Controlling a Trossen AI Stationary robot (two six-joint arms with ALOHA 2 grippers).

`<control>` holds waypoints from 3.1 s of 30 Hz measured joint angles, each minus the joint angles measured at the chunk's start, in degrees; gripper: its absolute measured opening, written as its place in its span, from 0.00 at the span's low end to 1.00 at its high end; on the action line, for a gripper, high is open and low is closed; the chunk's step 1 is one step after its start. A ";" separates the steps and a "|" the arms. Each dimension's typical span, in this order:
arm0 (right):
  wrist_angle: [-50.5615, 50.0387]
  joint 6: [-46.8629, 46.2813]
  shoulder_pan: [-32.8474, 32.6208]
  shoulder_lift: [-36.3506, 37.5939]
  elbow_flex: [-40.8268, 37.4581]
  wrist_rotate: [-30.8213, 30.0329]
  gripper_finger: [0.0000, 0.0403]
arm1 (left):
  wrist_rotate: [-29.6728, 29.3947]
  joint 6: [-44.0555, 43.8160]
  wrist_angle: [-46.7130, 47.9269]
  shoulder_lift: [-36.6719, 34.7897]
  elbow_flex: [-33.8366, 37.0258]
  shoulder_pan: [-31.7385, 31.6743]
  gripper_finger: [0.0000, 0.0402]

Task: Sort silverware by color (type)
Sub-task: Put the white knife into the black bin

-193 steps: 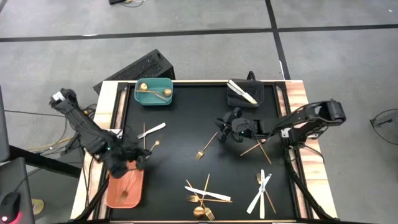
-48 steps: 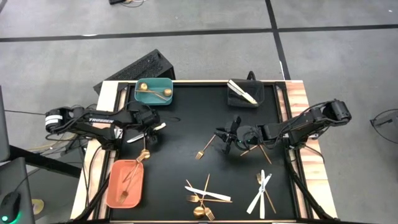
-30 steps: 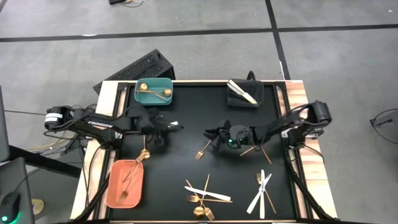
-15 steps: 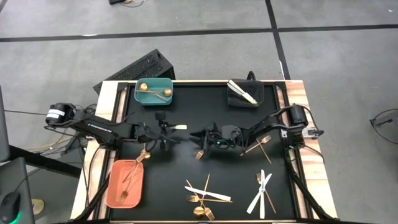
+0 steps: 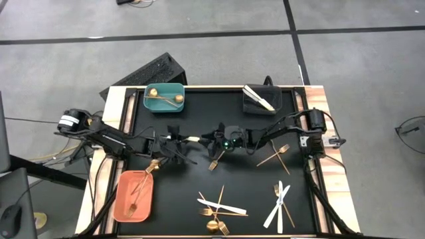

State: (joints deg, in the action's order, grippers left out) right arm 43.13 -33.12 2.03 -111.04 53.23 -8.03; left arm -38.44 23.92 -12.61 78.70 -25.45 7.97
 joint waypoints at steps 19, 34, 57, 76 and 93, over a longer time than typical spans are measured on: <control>-1.12 -2.00 0.74 0.04 0.07 3.76 0.27 | 0.60 4.37 -7.63 1.31 -0.07 0.67 0.12; -0.43 1.41 1.06 0.04 0.00 1.92 0.19 | 1.69 -6.22 -7.59 1.29 -0.07 1.09 0.30; 0.36 1.66 0.84 0.77 -0.92 3.37 0.18 | 6.27 -9.30 -7.93 1.20 -0.07 0.84 0.17; 3.57 1.51 0.69 0.90 -0.52 5.95 0.32 | 9.40 -8.05 -9.11 1.33 -0.11 0.94 0.15; -14.73 21.57 -4.77 0.84 0.66 6.68 0.32 | 4.58 -17.84 -3.13 1.04 -0.09 0.92 0.16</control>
State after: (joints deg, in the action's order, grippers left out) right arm 28.40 -11.56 -2.74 -110.20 53.89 -1.36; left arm -33.86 6.08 -15.74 79.74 -25.54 8.88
